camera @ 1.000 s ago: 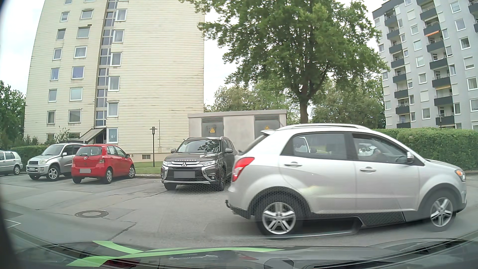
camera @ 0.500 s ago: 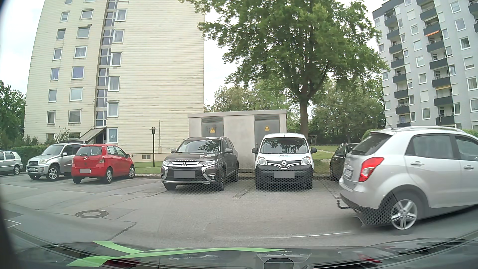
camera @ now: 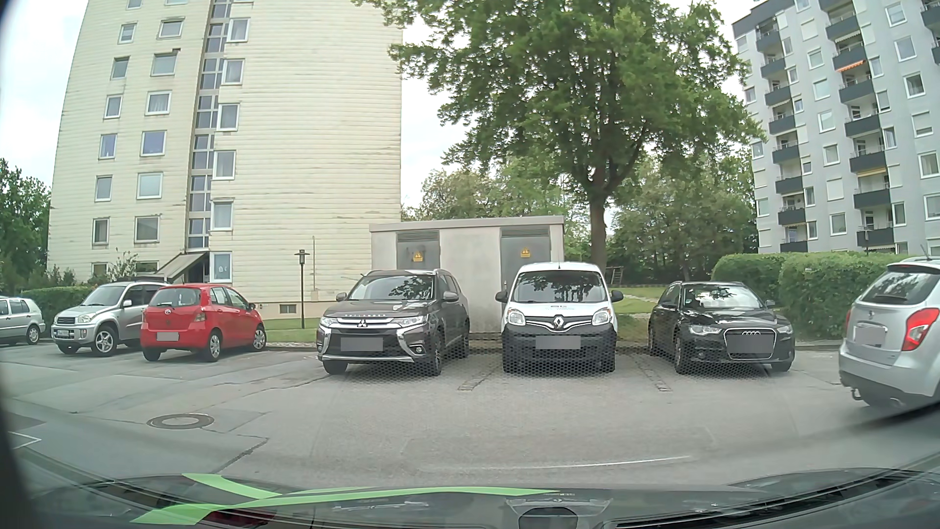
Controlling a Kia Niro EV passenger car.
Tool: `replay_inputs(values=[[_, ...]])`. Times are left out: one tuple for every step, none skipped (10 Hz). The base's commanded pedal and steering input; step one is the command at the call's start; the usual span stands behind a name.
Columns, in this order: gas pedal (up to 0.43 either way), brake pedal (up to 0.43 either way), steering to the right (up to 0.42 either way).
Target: Follow the waypoints while adhering to traffic rules and regulations
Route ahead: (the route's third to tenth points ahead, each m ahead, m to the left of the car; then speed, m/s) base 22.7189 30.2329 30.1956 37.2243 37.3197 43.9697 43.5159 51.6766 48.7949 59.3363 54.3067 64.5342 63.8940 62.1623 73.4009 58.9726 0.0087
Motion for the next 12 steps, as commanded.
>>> replay_inputs(values=[[0.000,0.073,-0.357],[0.000,0.061,-0.358],[0.000,0.043,-0.359],[0.000,0.030,-0.361],[0.000,0.030,-0.362],[0.000,0.030,-0.365],[0.000,0.030,-0.367],[0.000,0.030,-0.370],[0.000,0.030,-0.373],[0.000,0.030,-0.375],[0.000,0.030,-0.377],[0.000,0.030,-0.378]])
